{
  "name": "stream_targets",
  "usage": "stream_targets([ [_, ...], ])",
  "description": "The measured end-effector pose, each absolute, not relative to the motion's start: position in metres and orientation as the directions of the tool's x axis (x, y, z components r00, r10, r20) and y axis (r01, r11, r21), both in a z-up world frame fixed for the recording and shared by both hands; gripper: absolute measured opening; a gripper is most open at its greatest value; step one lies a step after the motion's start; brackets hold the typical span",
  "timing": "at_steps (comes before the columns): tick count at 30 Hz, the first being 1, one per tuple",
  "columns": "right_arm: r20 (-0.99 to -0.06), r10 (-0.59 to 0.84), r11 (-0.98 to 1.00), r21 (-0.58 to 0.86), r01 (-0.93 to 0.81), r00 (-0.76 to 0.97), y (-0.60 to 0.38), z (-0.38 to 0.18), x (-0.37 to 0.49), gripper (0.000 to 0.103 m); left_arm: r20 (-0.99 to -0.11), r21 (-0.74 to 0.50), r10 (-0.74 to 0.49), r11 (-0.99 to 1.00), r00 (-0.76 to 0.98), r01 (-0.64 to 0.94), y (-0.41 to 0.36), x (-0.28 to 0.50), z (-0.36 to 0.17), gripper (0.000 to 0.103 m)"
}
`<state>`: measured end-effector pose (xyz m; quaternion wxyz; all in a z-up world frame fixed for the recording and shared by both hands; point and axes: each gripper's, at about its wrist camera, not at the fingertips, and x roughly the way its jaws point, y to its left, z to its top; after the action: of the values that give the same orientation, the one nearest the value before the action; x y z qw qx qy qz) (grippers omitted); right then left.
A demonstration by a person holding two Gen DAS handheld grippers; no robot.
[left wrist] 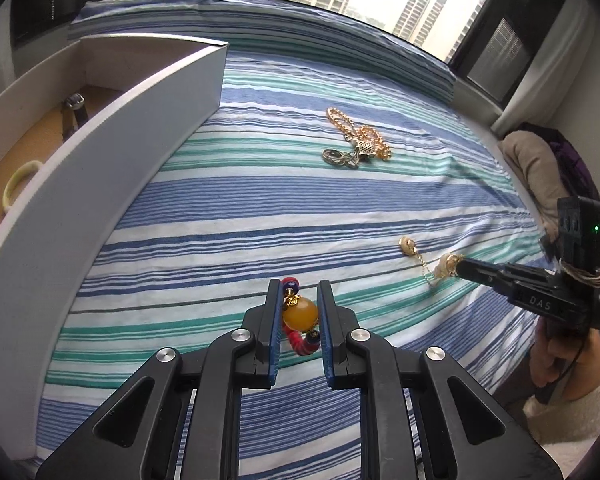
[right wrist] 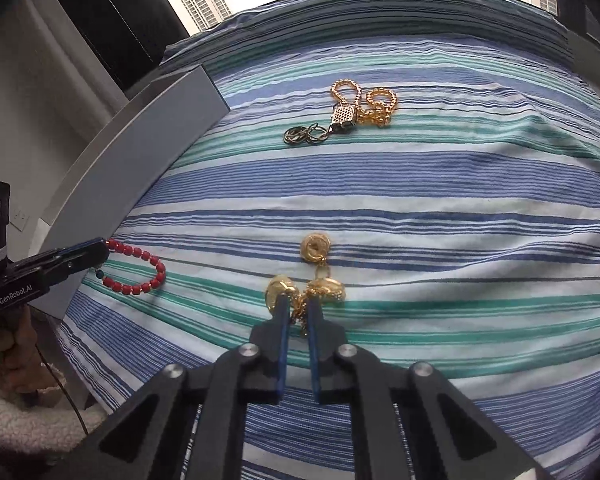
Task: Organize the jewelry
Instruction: 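Carry the red bracelet and gold earrings over the white box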
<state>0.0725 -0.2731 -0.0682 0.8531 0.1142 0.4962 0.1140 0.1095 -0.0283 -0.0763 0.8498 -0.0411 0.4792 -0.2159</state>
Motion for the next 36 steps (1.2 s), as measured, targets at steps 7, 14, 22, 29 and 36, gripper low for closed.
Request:
stream_targets([
  [7, -0.732, 0.373, 0.919, 0.378, -0.116, 0.57, -0.288, 0.001, 0.072, 0.009, -0.755, -0.317, -0.444, 0.891, 0.482, 0.324, -0.008, 0.104, -0.034, 0.015],
  [14, -0.673, 0.43, 0.897, 0.393, -0.201, 0.602, -0.276, 0.055, 0.078, 0.009, -0.715, -0.335, -0.459, 0.887, 0.527, 0.319, 0.017, 0.096, 0.013, 0.015],
  [22, -0.615, 0.51, 0.86, 0.355, -0.367, 0.601, -0.223, 0.11, 0.101, 0.009, -0.673, -0.341, -0.432, 0.901, 0.6, 0.267, 0.077, 0.1, 0.066, 0.015],
  [29, -0.566, 0.587, 0.796, 0.273, -0.54, 0.579, -0.134, 0.156, 0.148, 0.009, -0.689, -0.315, -0.322, 0.94, 0.65, 0.131, 0.152, 0.13, 0.087, 0.015],
  [36, -0.565, 0.644, 0.733, 0.262, -0.628, 0.516, -0.048, 0.16, 0.194, 0.009, -0.729, -0.278, -0.213, 0.961, 0.651, 0.002, 0.209, 0.159, 0.065, 0.015],
])
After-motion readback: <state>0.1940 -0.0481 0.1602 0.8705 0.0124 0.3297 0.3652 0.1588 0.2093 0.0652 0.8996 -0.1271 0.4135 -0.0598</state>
